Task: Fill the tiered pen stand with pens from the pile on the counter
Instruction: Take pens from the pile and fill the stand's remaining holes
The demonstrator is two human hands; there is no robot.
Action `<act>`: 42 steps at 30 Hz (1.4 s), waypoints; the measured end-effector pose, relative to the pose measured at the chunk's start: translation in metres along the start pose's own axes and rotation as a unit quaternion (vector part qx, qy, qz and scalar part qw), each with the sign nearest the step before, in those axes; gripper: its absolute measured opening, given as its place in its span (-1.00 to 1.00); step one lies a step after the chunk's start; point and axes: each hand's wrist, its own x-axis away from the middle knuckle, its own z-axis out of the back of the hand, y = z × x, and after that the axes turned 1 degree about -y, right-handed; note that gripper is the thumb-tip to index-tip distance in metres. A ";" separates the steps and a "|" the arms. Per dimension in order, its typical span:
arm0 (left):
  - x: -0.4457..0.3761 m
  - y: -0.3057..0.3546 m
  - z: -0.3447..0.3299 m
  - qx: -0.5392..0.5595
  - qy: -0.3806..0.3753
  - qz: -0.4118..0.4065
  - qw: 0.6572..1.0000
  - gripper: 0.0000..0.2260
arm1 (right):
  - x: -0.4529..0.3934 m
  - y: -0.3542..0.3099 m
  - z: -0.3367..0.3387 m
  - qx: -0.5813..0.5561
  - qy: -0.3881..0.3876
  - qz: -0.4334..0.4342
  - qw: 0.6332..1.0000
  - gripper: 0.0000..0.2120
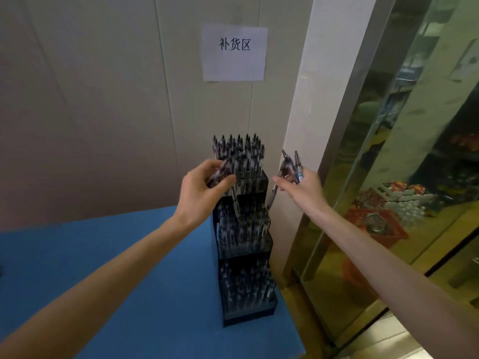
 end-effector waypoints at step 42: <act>0.007 -0.008 -0.006 -0.087 0.014 -0.014 0.996 -0.81 | -0.017 0.027 -0.037 0.139 -0.147 -0.028 0.979 -0.76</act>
